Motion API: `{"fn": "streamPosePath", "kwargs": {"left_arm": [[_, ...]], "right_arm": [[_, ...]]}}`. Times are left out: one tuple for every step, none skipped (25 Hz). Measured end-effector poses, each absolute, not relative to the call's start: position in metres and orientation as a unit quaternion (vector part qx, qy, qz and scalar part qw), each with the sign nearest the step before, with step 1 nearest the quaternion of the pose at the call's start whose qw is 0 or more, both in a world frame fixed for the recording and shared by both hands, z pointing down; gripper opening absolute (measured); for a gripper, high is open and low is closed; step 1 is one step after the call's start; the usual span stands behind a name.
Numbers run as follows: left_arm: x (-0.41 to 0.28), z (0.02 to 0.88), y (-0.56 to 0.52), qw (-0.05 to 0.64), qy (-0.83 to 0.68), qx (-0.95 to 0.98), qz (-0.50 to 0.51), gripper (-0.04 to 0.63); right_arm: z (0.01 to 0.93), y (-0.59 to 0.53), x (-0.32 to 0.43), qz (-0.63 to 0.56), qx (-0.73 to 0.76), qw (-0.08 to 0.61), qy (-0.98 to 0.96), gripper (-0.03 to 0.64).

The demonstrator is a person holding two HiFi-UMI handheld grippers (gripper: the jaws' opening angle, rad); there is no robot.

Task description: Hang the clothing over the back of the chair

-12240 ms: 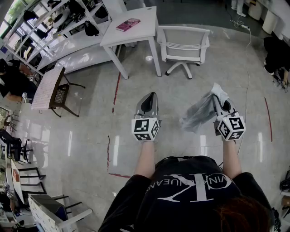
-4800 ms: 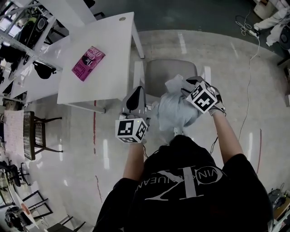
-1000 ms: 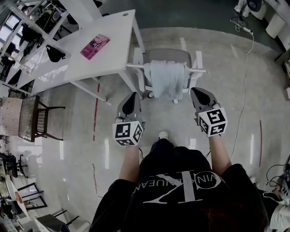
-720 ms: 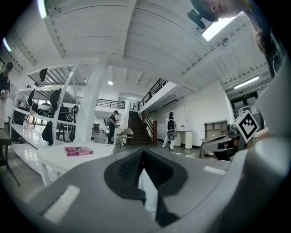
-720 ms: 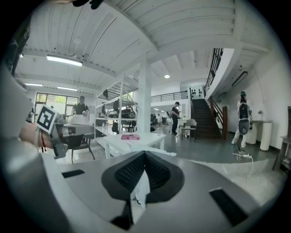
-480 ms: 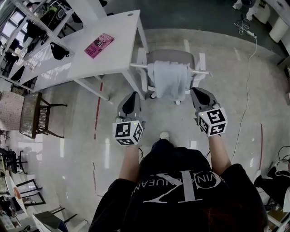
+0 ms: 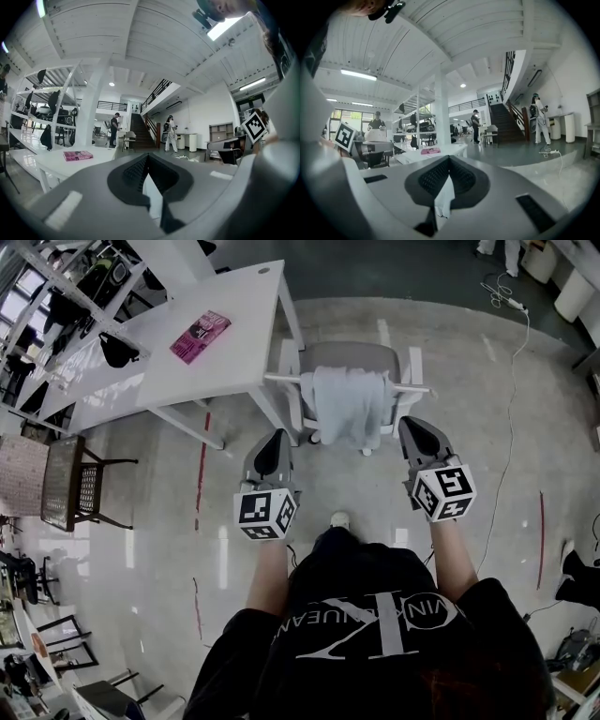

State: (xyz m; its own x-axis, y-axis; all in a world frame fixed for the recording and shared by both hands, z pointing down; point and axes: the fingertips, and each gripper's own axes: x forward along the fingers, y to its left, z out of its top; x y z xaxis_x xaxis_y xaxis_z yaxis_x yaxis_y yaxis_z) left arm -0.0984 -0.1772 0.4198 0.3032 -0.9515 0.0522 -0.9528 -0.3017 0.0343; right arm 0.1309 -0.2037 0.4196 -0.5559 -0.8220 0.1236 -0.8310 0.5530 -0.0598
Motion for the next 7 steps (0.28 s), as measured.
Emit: {"fn": "streamPosePath", "kwargs": {"left_arm": [[-0.0977,0.4199,-0.1782,0.029,-0.59,0.807,0.011,0.011],[-0.0971,0.4202,-0.1792,0.029,-0.589,0.807,0.012,0.011],[-0.0965,0.4205,-0.1802,0.028,-0.589,0.808,0.013,0.011],[-0.0961,0.4208,-0.1813,0.028,-0.588,0.808,0.013,0.011],[-0.0959,0.421,-0.1825,0.028,-0.588,0.808,0.014,0.011],[-0.0957,0.4211,-0.1837,0.028,-0.588,0.809,0.014,0.011],[-0.0956,0.4213,-0.1849,0.028,-0.587,0.809,0.014,0.011]], "right_arm": [[0.4202,-0.204,0.1314,0.056,0.47,0.04,-0.88,0.014],[0.421,-0.2043,0.1317,0.056,0.47,0.04,-0.88,0.014],[0.422,-0.2048,0.1319,0.057,0.469,0.04,-0.88,0.014],[0.423,-0.2055,0.132,0.058,0.469,0.04,-0.88,0.014],[0.4237,-0.2063,0.132,0.059,0.47,0.039,-0.88,0.014],[0.4244,-0.2073,0.132,0.06,0.47,0.039,-0.88,0.014],[0.4251,-0.2082,0.1319,0.061,0.47,0.038,-0.88,0.014]]}}
